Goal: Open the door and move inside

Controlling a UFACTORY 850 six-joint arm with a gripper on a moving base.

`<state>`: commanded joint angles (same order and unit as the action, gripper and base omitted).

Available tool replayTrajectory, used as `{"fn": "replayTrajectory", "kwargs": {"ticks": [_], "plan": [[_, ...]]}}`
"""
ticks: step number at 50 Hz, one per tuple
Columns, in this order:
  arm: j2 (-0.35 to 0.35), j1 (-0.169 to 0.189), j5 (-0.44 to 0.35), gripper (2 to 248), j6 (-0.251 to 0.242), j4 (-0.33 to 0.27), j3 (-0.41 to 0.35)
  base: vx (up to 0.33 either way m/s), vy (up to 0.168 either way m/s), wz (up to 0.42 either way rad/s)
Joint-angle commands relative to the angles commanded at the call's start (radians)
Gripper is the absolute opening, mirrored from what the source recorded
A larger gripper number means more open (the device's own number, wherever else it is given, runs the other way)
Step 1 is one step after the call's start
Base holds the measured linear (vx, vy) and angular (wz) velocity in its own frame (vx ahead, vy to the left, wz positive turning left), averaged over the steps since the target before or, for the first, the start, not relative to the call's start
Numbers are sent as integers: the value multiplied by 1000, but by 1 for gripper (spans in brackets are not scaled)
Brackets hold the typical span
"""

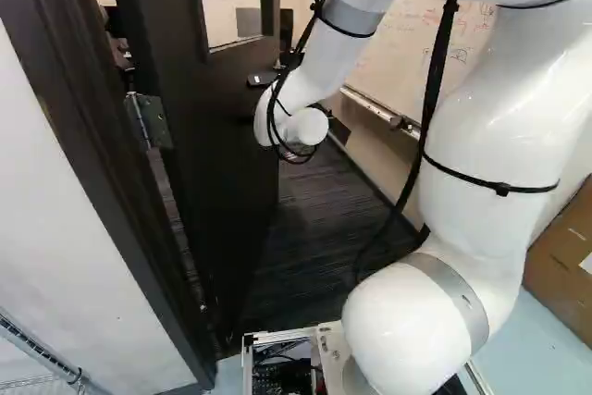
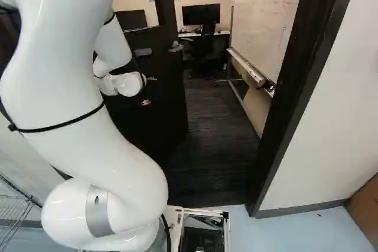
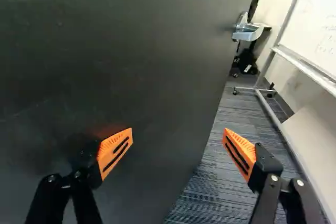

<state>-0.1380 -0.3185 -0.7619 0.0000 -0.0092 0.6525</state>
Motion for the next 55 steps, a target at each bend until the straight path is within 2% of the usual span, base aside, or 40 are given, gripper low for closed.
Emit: {"fn": "replayTrajectory", "kwargs": {"ticks": [55], "plan": [[-133, -86, 0, 247, 0, -2, 151, 0, 0, 0]]}}
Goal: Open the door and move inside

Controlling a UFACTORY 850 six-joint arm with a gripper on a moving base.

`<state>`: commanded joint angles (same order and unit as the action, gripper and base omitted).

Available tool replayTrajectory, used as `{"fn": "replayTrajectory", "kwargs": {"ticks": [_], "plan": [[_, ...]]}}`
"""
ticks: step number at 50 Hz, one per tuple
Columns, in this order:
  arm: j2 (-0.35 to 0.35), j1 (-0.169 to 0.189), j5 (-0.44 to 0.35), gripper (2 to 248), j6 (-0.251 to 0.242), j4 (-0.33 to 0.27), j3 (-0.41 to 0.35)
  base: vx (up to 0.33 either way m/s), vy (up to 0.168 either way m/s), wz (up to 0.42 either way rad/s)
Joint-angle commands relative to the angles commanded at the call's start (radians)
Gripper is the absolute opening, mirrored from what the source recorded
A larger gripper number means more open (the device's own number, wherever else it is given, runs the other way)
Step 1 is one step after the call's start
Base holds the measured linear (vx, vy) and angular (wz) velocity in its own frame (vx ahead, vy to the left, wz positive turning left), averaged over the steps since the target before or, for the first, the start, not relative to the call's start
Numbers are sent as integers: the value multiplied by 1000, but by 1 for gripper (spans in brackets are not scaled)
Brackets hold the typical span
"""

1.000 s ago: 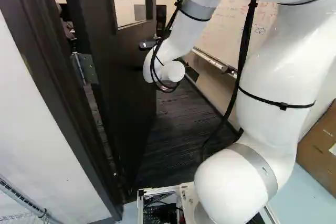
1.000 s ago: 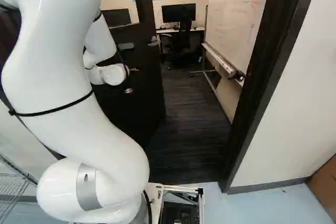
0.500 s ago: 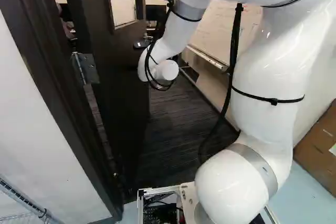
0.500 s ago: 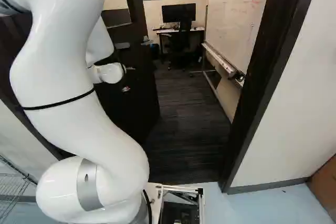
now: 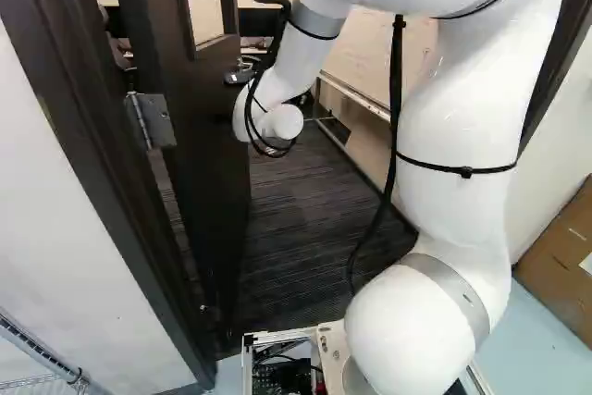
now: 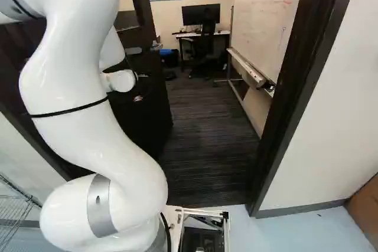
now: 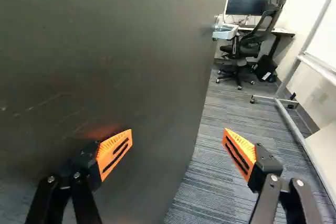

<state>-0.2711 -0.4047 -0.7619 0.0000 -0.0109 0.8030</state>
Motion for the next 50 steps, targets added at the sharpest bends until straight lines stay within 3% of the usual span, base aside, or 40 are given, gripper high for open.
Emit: {"fn": "replayTrajectory", "kwargs": {"ticks": [50], "plan": [[-131, -72, 0, 247, 0, 0, 158, 0, 0, 0]]}}
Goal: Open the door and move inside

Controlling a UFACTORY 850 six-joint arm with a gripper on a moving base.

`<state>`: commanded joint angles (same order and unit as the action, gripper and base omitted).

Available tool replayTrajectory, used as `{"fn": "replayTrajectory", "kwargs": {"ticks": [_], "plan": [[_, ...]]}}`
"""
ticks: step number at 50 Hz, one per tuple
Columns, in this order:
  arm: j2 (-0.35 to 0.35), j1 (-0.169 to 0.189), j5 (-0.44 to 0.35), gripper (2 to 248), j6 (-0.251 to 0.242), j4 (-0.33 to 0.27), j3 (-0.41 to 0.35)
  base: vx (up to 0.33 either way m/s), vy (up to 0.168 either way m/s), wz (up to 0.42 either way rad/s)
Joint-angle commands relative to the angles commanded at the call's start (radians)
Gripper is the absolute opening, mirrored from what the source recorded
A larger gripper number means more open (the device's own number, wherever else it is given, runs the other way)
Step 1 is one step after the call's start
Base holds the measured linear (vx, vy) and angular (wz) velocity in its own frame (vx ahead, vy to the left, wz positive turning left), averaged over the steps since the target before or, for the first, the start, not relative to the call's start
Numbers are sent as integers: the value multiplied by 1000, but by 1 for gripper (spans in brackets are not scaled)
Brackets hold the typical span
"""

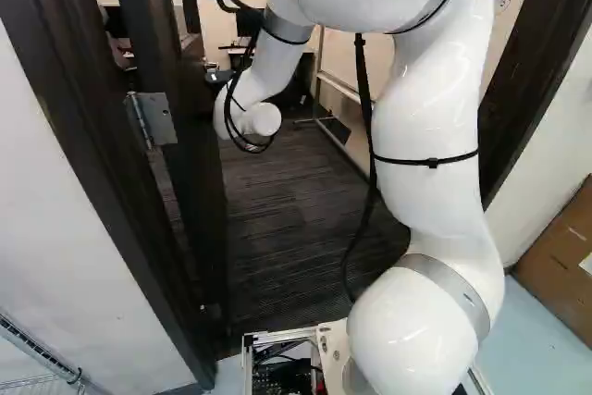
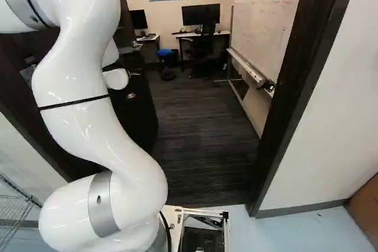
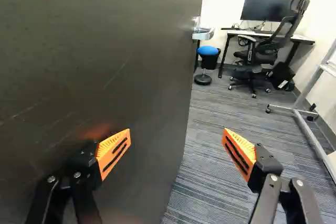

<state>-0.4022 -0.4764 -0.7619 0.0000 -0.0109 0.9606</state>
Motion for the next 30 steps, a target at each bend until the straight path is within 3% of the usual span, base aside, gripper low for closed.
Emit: {"fn": "replayTrajectory", "kwargs": {"ticks": [30], "plan": [[-82, -39, 0, 247, 0, 0, 103, 0, 0, 0]]}}
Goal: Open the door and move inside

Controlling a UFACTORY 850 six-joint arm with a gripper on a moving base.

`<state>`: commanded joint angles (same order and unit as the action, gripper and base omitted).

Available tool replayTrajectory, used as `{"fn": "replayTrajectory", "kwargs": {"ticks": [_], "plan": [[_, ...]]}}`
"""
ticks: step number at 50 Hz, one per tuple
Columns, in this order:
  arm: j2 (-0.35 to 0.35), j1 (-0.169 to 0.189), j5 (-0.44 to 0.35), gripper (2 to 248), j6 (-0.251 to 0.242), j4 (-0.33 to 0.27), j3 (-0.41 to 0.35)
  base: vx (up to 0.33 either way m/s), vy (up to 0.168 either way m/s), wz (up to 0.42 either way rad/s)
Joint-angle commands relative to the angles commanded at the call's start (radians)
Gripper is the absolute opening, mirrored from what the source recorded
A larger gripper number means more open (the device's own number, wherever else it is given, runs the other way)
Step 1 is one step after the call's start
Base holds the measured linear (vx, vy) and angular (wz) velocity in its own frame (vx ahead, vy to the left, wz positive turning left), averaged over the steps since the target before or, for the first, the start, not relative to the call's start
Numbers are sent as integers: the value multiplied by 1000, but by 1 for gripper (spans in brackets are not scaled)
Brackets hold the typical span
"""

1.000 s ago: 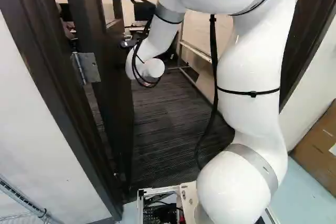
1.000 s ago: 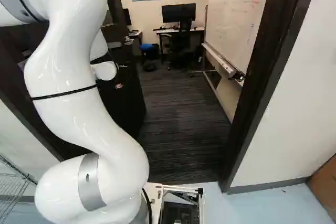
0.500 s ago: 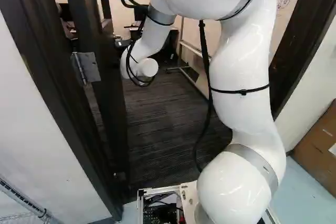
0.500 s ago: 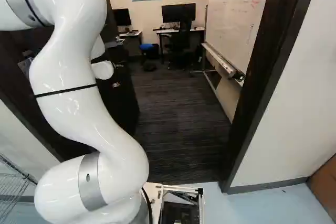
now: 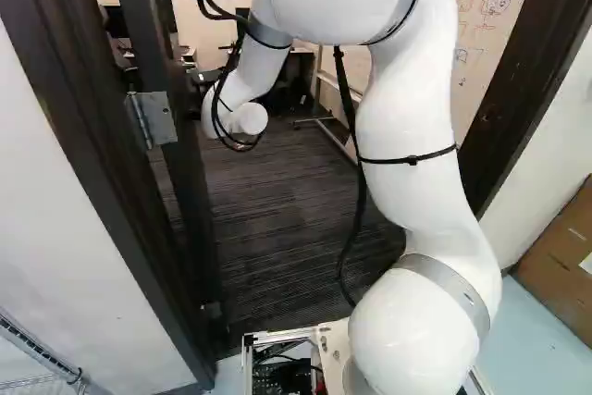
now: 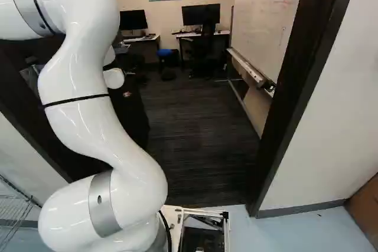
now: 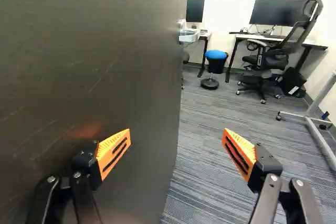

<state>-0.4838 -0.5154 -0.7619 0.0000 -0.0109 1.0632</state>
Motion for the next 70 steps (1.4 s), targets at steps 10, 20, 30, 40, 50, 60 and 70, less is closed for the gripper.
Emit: {"fn": "replayTrajectory", "kwargs": {"ticks": [10, 20, 30, 40, 50, 60, 70], "plan": [[-26, -12, 0, 247, 0, 0, 34, 0, 0, 0], [-56, -24, 0, 247, 0, 0, 72, 0, 0, 0], [-86, -36, 0, 247, 0, 0, 111, 0, 0, 0], [-110, -46, 0, 247, 0, 0, 143, 0, 0, 0], [-114, -48, 0, 247, 0, 0, 149, 0, 0, 0], [-106, -42, 0, 247, 0, 0, 138, 0, 0, 0], [-80, -24, 0, 247, 0, 0, 104, 0, 0, 0]]}}
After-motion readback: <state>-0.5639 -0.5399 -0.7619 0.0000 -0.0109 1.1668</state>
